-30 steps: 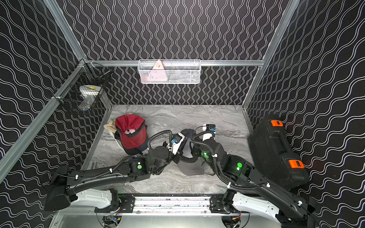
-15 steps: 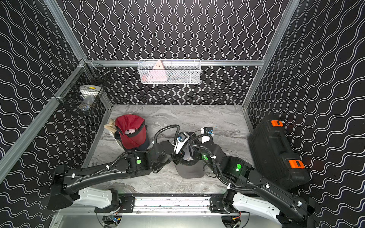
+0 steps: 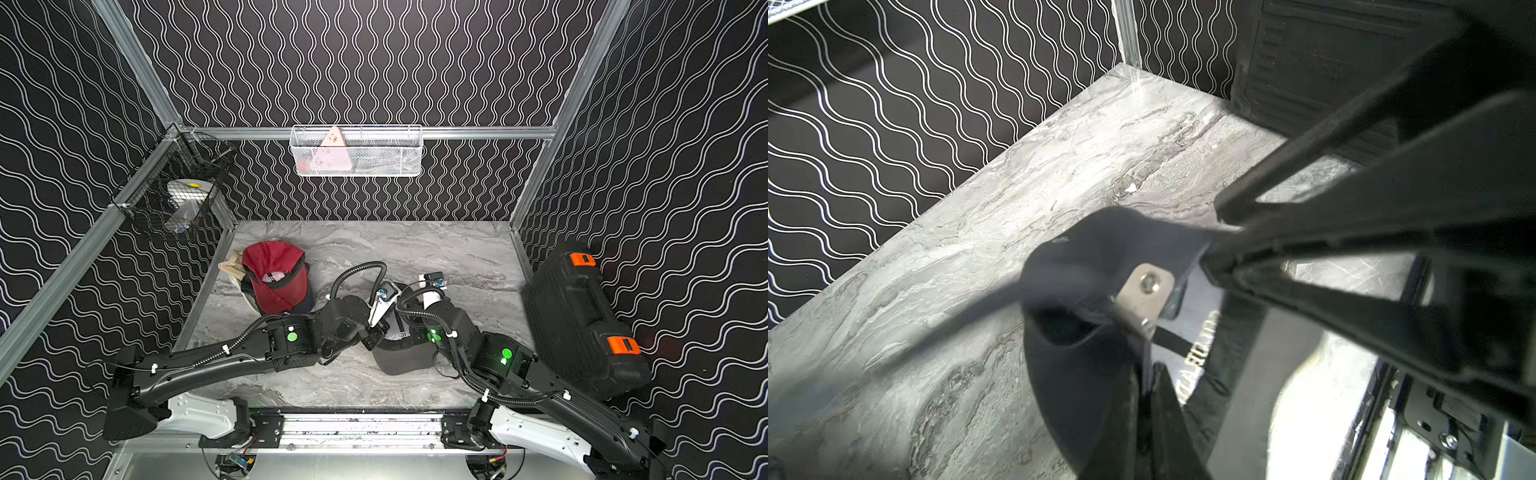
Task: Open the adjustable buckle of the baseball cap
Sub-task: Pull the adjustable strap on the baseball cap.
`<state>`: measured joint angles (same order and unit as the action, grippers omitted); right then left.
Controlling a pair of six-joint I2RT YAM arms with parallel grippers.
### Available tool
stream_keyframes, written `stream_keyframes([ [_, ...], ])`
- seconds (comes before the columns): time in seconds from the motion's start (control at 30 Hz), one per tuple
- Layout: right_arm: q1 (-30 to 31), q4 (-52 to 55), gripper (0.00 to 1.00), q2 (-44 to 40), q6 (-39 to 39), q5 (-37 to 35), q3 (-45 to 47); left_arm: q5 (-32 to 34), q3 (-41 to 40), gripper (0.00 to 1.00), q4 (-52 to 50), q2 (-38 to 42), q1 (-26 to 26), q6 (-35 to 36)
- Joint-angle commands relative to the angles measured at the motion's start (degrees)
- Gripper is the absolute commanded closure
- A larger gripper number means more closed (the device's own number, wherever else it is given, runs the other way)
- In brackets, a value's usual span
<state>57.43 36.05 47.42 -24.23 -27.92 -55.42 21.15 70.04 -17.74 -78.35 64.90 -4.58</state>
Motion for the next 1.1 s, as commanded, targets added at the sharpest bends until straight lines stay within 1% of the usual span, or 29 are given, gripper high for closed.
stream_keyframes([
  [0.0,0.1,0.2,0.67,-0.1,1.5,1.4,0.2,-1.0,1.3,1.00,-0.6,0.2,0.0,0.0],
  [0.2,0.1,-1.8,0.67,-1.1,1.9,3.4,1.3,-3.5,1.7,1.00,-1.2,0.0,0.0,-1.1],
  [0.5,0.1,0.9,0.67,-3.5,1.6,4.0,1.8,-2.9,3.1,1.00,-3.3,-0.2,0.0,-1.5],
  [0.63,0.1,1.7,0.68,-5.1,2.6,6.0,2.4,-3.1,4.1,1.00,-4.2,-0.5,0.0,-1.8],
  [0.8,0.1,2.4,0.75,-3.7,3.9,9.5,2.5,-2.9,4.9,1.00,-4.9,-0.7,0.0,-1.9],
  [0.9,0.1,1.8,0.75,-2.4,4.4,11.1,2.6,-2.8,5.8,1.00,-5.5,-1.1,0.0,-2.1],
  [1.07,0.1,-0.4,0.73,-1.4,4.8,11.5,2.9,-2.9,6.5,1.00,-6.4,-1.3,-0.1,-2.5],
])
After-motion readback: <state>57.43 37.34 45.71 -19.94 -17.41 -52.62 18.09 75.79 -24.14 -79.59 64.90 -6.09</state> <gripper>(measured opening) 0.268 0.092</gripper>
